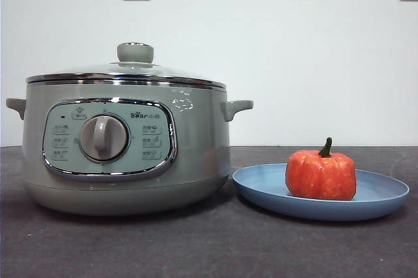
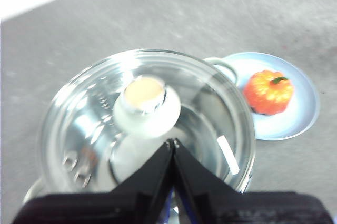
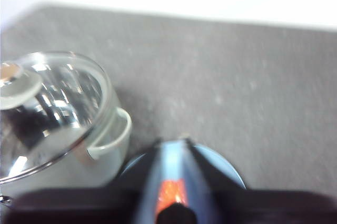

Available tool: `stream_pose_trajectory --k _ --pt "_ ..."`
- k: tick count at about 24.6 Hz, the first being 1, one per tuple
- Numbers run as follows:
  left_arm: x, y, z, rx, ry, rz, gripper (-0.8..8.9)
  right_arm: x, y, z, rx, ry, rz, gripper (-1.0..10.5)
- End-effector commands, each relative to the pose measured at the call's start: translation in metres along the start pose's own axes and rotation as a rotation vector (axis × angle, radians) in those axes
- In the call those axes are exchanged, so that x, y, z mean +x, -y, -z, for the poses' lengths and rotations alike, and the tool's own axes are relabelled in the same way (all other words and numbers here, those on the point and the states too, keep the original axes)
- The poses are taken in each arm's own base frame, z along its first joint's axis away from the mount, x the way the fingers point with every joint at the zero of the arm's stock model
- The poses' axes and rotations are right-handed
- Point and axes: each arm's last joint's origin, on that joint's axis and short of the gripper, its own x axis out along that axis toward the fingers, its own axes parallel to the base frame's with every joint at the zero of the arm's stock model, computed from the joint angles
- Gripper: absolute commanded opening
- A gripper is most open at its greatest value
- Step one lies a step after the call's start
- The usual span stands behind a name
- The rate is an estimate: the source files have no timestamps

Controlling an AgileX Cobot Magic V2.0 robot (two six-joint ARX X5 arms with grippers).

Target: Take the pumpkin out from the steamer,put the pumpkin in the blue plate,close the lid

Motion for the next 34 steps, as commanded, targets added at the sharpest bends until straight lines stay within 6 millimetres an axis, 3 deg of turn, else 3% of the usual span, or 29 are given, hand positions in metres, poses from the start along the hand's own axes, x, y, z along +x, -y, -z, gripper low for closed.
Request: stream_pose_trajectory --k 1,3,5,22,29,34 --pt "-0.009 0.003 0.034 0.017 0.039 -0.065 -0.08 -0.003 0.003 0.031 -0.002 0.047 0.001 -0.2" --pt "-0.017 0.006 0.061 0.019 0.1 -0.109 -0.08 -0.006 0.006 0.047 0.034 0.048 0.003 -0.2" --pt "-0.026 0.008 0.074 0.005 0.101 -0.127 -0.07 -0.007 0.007 0.05 0.087 0.022 0.034 -0.2" --pt "-0.027 0.01 0.081 0.001 0.035 -0.115 -0.03 -0.007 0.008 0.051 0.091 0.018 0.062 -0.2" --pt "-0.076 0.01 0.105 -0.053 0.217 -0.234 -0.03 -0.007 0.008 0.051 0.091 0.018 0.062 -0.2" --pt "-0.068 0.001 0.133 -0.107 0.39 -0.467 -0.03 -0.007 0.008 0.051 0.091 0.018 0.061 -0.2"
